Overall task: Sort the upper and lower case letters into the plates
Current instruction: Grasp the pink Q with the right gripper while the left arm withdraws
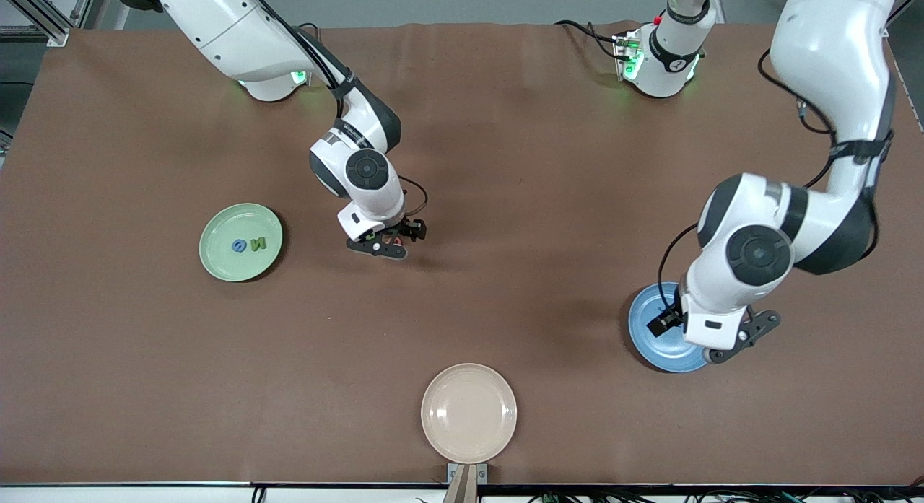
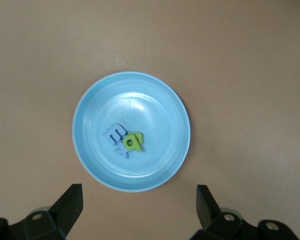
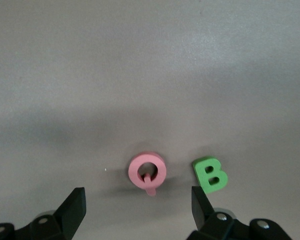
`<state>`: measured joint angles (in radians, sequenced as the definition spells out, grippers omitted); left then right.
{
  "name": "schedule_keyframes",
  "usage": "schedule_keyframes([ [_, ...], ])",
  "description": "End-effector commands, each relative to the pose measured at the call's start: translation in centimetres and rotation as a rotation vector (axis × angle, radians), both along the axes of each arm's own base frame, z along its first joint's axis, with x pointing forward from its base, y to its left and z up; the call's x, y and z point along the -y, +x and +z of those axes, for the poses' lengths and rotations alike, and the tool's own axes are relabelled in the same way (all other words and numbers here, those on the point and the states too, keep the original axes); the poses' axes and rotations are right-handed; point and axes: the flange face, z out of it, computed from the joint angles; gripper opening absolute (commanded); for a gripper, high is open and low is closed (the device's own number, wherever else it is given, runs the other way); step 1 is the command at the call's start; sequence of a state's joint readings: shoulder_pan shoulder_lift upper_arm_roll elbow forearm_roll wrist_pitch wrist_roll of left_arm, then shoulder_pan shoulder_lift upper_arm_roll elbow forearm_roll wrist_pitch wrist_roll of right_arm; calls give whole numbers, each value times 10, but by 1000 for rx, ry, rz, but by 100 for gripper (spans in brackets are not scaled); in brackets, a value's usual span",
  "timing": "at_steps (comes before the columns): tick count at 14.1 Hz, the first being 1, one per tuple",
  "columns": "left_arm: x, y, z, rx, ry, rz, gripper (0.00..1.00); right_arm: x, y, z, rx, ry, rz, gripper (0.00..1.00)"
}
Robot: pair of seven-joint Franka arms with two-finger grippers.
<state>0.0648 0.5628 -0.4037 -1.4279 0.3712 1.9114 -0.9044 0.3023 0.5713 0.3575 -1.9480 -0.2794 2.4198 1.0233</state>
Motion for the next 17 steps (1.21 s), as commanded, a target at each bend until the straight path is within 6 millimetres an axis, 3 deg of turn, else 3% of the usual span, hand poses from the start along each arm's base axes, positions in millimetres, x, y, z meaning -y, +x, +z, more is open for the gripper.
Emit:
schedule_keyframes([
  [1,-18,-11,54,-17,-3,-110,100,-3,8,-4,13,-6,-17,78],
  [3,-27,-17,86,-2,0,-190,100,2,11,-7,8,-7,-26,68],
  [5,-50,-22,115,11,5,-249,100,7,13,-11,3,-10,-35,62],
  [10,-87,-52,183,5,-23,-306,100,8,13,-17,-5,-12,-37,61],
  [14,-92,-82,224,-20,-63,-399,100,7,16,-18,-4,-8,-39,54],
  [17,-107,-106,253,-30,-65,-434,100,7,16,-18,-4,-9,-40,39],
])
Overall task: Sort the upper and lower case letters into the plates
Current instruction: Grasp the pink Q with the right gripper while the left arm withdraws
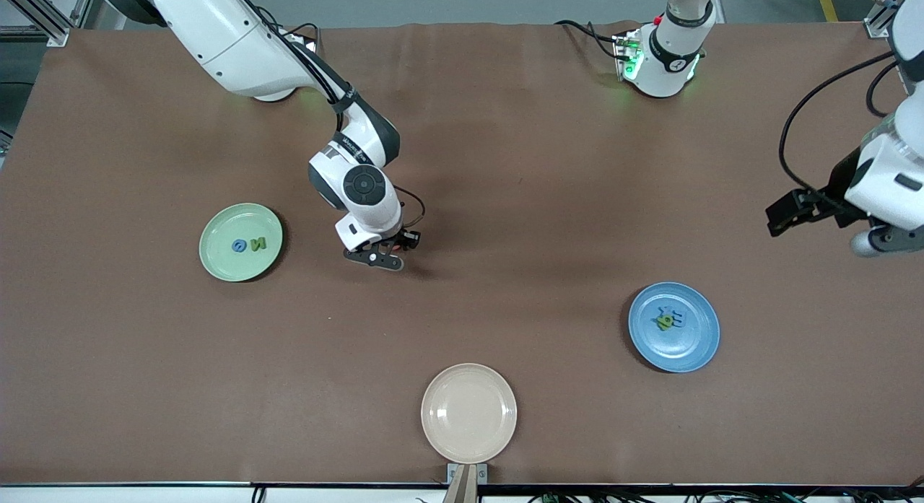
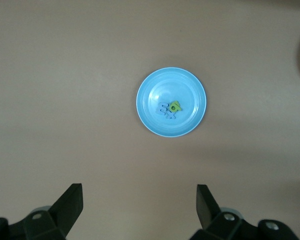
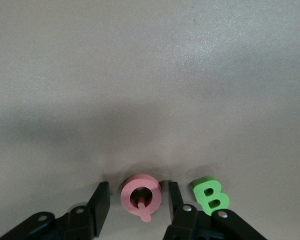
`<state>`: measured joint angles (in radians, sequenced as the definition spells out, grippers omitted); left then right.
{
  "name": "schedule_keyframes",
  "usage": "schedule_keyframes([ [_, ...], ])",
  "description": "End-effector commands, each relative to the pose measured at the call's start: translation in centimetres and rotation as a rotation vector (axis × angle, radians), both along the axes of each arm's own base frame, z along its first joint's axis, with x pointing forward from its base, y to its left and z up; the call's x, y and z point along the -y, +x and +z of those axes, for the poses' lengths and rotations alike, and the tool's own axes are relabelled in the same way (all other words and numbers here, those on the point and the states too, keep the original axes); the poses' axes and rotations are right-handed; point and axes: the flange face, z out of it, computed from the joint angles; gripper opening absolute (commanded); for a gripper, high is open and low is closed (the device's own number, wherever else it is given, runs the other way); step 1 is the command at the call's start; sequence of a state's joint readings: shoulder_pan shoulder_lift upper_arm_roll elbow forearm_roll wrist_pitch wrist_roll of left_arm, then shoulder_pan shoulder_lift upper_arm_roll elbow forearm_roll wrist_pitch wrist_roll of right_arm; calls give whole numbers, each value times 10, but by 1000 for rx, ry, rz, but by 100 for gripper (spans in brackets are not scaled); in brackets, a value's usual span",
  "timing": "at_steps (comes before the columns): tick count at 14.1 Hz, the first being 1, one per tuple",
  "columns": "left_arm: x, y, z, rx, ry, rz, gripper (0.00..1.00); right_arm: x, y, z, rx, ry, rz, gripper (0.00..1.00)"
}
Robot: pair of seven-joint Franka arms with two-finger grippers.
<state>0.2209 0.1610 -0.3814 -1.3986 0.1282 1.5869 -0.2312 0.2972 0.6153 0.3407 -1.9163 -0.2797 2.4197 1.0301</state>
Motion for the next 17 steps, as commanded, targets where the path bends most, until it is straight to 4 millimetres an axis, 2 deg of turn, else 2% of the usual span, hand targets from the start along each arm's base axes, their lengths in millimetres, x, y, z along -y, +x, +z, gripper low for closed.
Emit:
schedule_keyframes([
  [1,-10,-29,22,-34,0,-27,100,-1,4,-2,9,-3,-7,36],
  [2,-16,-38,31,-41,-6,-12,100,-1,4,-3,8,-4,-8,34],
  [5,-27,-56,34,-75,-15,-36,100,-1,4,-4,8,-4,-7,31],
  [7,-38,-68,32,-85,-60,-44,100,-1,4,-4,8,-4,-6,22],
  [9,-37,-72,37,-79,-62,-45,100,-1,7,2,11,-6,7,15],
  [11,-38,-71,36,-81,-62,-44,100,11,26,27,8,-24,21,15],
  [13,-40,-68,33,-84,-60,-41,100,18,33,59,-21,-76,88,15],
  [14,-41,-68,33,-82,-59,-39,100,29,36,76,-26,-93,116,15],
  [16,-41,-70,37,-74,-58,-39,100,70,46,103,-49,-114,184,14],
  [17,-41,-71,39,-71,-56,-39,100,98,48,112,-57,-115,219,14],
])
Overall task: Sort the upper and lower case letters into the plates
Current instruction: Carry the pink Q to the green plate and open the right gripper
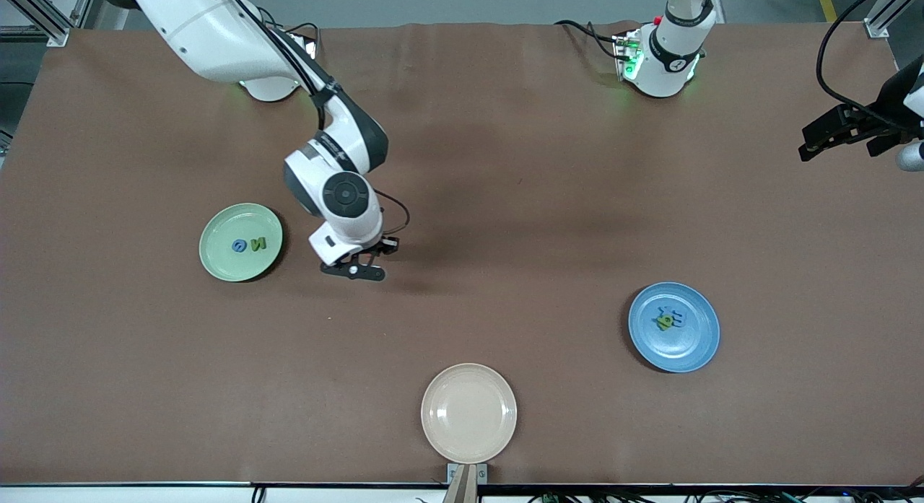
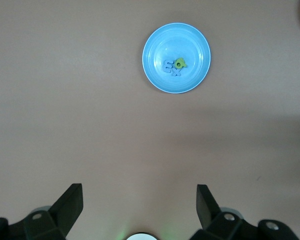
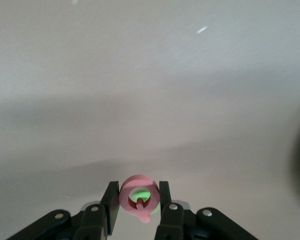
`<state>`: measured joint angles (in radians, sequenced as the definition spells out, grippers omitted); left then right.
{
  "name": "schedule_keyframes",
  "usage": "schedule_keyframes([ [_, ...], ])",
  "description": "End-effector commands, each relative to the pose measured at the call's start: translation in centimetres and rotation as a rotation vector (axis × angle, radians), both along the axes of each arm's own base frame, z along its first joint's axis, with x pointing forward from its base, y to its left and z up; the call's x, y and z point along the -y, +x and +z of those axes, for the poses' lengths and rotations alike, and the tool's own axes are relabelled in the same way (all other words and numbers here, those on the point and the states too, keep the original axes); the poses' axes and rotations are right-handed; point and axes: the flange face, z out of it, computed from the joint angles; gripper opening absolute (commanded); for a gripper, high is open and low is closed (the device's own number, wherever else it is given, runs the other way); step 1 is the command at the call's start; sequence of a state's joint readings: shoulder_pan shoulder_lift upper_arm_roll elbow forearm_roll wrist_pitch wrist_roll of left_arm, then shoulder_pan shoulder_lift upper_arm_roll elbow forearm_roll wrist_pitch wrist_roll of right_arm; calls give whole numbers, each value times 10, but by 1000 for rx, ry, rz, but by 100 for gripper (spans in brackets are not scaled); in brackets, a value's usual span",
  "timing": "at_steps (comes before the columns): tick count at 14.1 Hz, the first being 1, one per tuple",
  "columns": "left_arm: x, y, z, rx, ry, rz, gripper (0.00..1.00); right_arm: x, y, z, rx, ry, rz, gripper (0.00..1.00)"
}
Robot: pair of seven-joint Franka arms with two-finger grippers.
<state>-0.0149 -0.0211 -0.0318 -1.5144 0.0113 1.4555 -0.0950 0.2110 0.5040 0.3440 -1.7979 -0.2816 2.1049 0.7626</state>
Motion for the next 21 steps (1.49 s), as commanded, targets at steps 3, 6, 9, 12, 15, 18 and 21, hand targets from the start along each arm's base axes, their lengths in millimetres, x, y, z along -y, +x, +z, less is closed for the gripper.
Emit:
schedule_keyframes([
  [3,-4,-7,9,20,-9,-9,100,125,0,32,-52,31,183,14],
  [6,-7,-3,6,19,-5,-4,100,198,-8,5,-45,85,298,14],
  [9,-12,0,8,39,-5,6,100,249,-31,-34,-32,124,352,14],
  [12,-16,1,10,51,-7,12,100,280,-46,-50,-77,140,378,15],
  [15,-17,1,9,50,-7,14,100,318,-61,-62,-117,161,397,16],
  [18,-27,1,7,45,-8,17,100,321,-72,-66,-136,162,397,17],
  [21,-30,5,2,36,-8,23,100,320,-77,-66,-142,159,397,26],
])
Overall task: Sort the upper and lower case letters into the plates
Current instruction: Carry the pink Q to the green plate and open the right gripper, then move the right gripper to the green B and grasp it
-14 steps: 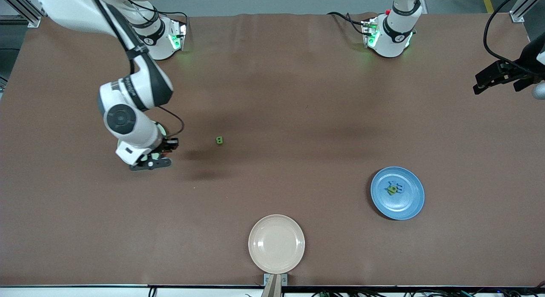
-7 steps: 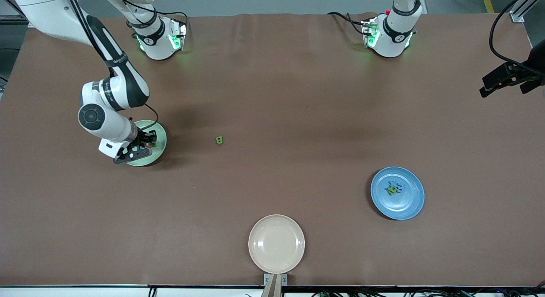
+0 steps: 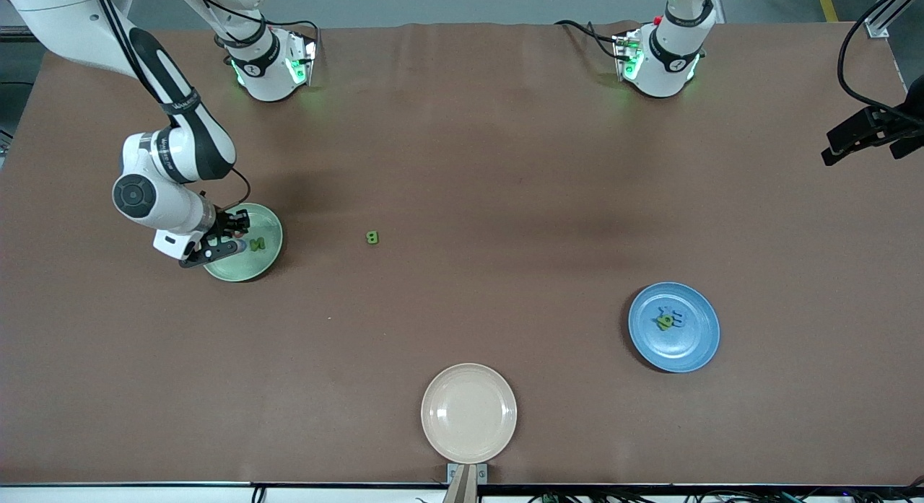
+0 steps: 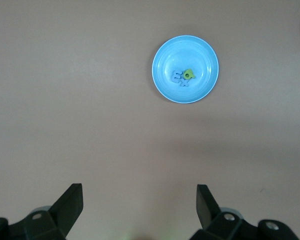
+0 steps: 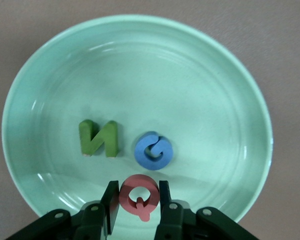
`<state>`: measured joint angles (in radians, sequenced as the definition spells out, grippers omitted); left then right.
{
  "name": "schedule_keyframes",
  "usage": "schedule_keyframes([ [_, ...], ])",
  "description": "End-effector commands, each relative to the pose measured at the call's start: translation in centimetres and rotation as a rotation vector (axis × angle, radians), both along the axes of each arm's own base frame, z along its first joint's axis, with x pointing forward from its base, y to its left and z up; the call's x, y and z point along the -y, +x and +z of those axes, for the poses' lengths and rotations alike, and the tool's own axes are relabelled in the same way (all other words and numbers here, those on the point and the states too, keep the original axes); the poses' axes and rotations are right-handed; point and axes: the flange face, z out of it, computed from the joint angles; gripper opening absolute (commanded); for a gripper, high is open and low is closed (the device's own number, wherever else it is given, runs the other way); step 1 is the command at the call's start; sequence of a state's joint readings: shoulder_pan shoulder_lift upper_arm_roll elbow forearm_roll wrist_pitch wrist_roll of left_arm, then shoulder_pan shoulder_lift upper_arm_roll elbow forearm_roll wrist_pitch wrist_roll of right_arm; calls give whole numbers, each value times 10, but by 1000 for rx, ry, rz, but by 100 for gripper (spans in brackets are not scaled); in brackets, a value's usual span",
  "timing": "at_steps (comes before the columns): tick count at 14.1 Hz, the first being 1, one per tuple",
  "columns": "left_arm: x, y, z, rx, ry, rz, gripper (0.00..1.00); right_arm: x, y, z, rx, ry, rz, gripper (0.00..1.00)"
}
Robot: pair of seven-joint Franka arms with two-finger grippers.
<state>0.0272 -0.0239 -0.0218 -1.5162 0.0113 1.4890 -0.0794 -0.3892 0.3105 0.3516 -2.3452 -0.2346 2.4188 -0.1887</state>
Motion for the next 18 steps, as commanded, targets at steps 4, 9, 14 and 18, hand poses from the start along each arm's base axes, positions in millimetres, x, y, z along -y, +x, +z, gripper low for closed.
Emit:
schedule_keyframes([
  [4,-6,1,-1,3,-16,-6,100,-20,-8,34,44,-16,38,100],
  [9,-5,2,0,8,-19,-8,100,-82,-1,71,35,53,31,100],
  [14,-4,2,0,8,-19,-10,100,-197,-12,87,74,71,-75,100],
  [18,-1,0,2,11,-20,-16,100,-261,-26,73,124,120,-118,100],
])
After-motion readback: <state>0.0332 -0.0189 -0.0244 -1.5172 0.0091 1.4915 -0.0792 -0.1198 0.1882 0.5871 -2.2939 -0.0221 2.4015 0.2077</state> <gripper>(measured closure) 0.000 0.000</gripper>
